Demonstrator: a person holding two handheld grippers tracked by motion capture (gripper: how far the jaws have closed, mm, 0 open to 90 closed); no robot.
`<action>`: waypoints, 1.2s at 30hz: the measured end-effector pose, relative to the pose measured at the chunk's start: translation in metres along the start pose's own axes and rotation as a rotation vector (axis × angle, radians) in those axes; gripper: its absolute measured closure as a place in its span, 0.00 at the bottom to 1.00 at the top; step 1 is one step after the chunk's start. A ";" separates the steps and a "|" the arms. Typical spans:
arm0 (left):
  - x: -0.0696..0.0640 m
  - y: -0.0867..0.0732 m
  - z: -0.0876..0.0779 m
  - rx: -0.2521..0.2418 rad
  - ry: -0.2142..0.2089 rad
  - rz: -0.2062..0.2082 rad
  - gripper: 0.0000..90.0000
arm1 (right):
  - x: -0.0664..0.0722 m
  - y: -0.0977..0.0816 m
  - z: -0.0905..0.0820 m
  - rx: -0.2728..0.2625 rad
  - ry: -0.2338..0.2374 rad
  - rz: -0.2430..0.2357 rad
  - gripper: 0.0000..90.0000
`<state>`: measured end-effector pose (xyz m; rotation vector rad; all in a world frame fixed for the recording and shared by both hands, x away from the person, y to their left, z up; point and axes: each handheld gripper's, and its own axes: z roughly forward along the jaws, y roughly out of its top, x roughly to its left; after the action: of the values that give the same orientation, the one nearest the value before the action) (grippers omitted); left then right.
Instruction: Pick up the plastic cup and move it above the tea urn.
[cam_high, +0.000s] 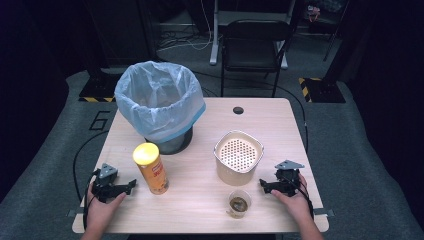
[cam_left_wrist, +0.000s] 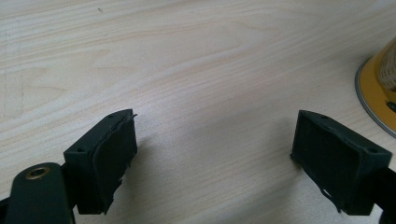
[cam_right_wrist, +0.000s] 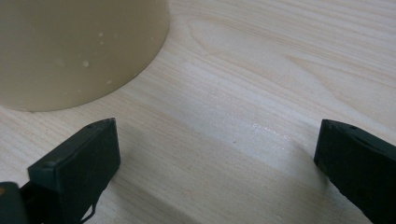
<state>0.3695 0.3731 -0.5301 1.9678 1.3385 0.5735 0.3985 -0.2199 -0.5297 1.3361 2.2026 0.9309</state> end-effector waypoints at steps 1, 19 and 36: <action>0.000 0.000 0.000 -0.003 0.005 -0.004 0.16 | 0.000 0.000 0.000 0.000 0.003 0.000 0.00; -0.003 -0.001 0.002 -0.016 0.024 -0.024 0.16 | 0.002 -0.003 -0.003 -0.005 0.007 -0.010 0.02; -0.003 0.000 0.002 -0.009 0.030 -0.027 0.16 | 0.010 -0.004 -0.017 -0.008 0.063 0.001 0.25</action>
<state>0.3698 0.3699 -0.5307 1.9386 1.3766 0.5977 0.3808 -0.2179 -0.5205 1.3214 2.2425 0.9949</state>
